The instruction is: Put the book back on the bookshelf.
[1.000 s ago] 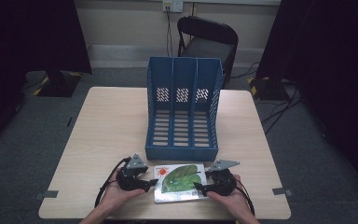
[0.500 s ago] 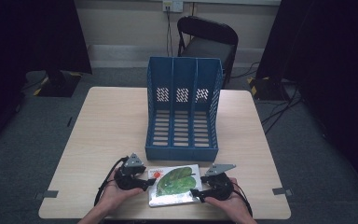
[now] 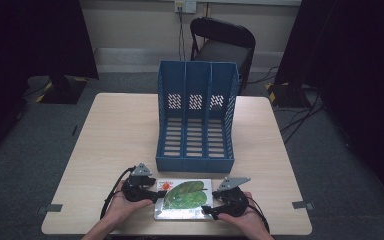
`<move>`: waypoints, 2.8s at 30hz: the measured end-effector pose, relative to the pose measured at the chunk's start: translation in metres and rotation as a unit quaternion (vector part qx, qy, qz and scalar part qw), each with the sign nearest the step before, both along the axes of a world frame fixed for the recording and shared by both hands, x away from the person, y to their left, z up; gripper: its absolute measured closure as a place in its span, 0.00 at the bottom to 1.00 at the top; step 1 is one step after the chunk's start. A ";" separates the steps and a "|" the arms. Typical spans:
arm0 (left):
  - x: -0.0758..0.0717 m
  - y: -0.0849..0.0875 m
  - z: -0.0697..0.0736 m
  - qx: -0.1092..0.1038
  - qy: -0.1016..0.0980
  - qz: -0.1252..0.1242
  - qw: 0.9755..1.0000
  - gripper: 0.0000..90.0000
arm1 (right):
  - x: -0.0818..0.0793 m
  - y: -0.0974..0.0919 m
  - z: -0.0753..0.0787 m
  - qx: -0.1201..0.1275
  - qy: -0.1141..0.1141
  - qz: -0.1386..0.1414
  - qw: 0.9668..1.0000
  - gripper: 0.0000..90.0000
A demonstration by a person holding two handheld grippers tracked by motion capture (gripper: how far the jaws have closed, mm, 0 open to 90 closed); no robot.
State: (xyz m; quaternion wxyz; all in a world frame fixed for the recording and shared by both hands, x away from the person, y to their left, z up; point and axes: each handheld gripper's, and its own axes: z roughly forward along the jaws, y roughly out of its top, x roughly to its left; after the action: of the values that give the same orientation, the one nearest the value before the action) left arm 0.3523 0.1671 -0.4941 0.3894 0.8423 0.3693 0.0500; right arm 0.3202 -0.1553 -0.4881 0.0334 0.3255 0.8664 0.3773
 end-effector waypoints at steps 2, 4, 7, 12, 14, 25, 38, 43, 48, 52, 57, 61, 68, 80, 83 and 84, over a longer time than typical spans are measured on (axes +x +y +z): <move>0.000 -0.002 0.000 -0.001 -0.002 0.001 1.000 0.34 | 0.002 0.000 -0.001 0.002 0.004 -0.001 1.000 0.34; 0.001 -0.004 -0.001 -0.003 -0.007 -0.003 1.000 0.33 | 0.003 0.000 -0.001 0.002 0.005 0.001 1.000 0.33; 0.000 -0.004 -0.002 -0.005 -0.010 -0.002 1.000 0.31 | 0.005 -0.001 -0.001 0.003 0.009 0.000 1.000 0.33; 0.001 -0.003 -0.004 -0.023 -0.008 -0.005 1.000 0.30 | 0.003 0.000 0.000 -0.003 -0.001 0.006 1.000 0.34; 0.003 -0.001 -0.004 -0.040 0.005 -0.001 0.999 0.31 | 0.004 0.000 0.000 -0.002 0.001 0.007 1.000 0.34; 0.005 0.008 -0.001 -0.090 0.028 0.018 0.995 0.35 | 0.005 -0.001 0.000 0.009 0.012 0.013 1.000 0.28; 0.005 0.012 0.003 -0.117 0.041 0.029 0.992 0.35 | -0.001 0.002 0.002 0.019 0.014 0.050 0.998 0.15; 0.005 0.013 0.004 -0.126 0.042 0.033 0.991 0.35 | -0.010 0.002 0.000 -0.002 0.010 0.065 0.998 0.12; 0.005 0.014 0.004 -0.136 0.049 0.038 0.989 0.35 | -0.013 0.005 -0.001 -0.015 -0.005 0.067 0.998 0.11; 0.005 0.016 0.003 -0.146 0.057 0.045 0.987 0.36 | -0.014 0.006 -0.001 -0.021 -0.015 0.069 0.997 0.11; 0.005 0.015 0.001 -0.137 0.063 0.045 0.988 0.36 | -0.016 0.007 -0.002 -0.029 -0.028 0.068 0.997 0.11; 0.006 0.014 -0.002 -0.122 0.070 0.043 0.989 0.37 | -0.017 0.008 -0.003 -0.036 -0.039 0.069 0.996 0.11; 0.005 0.013 -0.004 -0.096 0.072 0.047 0.992 0.36 | -0.015 0.009 -0.005 -0.049 -0.030 0.058 0.997 0.15; 0.006 0.023 -0.001 -0.131 0.087 0.058 0.986 0.43 | -0.014 0.014 -0.007 -0.048 -0.036 0.057 0.997 0.10; 0.006 0.025 0.002 -0.141 0.085 0.059 0.985 0.43 | -0.013 0.013 -0.007 -0.045 -0.030 0.055 0.997 0.10; 0.005 0.025 0.002 -0.144 0.084 0.060 0.984 0.44 | -0.013 0.013 -0.007 -0.044 -0.030 0.054 0.997 0.10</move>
State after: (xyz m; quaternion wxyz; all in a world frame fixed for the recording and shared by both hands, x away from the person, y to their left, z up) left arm 0.3576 0.1922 -0.4918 0.4710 0.7548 0.4537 -0.0512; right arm 0.3074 -0.1421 -0.4950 0.0530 0.2647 0.8972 0.3495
